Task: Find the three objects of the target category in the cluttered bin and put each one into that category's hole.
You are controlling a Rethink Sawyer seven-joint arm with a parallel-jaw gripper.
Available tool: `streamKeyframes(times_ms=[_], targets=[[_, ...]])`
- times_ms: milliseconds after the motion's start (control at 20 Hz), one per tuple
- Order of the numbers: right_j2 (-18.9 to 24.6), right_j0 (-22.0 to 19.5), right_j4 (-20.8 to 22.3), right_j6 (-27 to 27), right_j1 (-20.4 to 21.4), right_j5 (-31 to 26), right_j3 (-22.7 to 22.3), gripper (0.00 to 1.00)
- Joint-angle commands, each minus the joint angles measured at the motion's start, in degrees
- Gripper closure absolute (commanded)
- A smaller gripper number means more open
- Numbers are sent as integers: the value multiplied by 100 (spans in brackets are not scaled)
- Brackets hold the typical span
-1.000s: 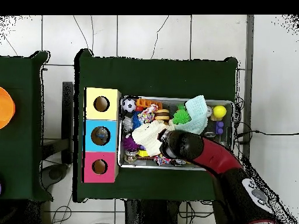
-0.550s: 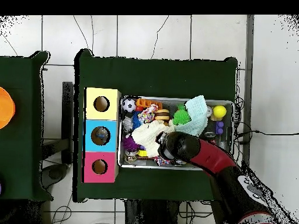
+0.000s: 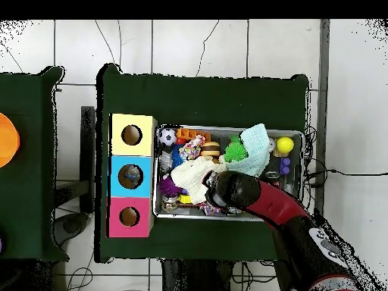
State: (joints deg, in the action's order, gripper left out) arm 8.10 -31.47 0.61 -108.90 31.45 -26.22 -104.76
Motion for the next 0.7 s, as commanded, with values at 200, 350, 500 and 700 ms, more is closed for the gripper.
streamKeyframes(times_ms=[200, 350, 500, 700], targets=[[366, -105, 167, -307, -503, 549, 128, 100], [365, -108, 183, -274, -508, 537, 130, 100], [357, -104, 185, -266, -508, 525, 132, 100], [358, -112, 177, -263, -494, 494, 117, 100]])
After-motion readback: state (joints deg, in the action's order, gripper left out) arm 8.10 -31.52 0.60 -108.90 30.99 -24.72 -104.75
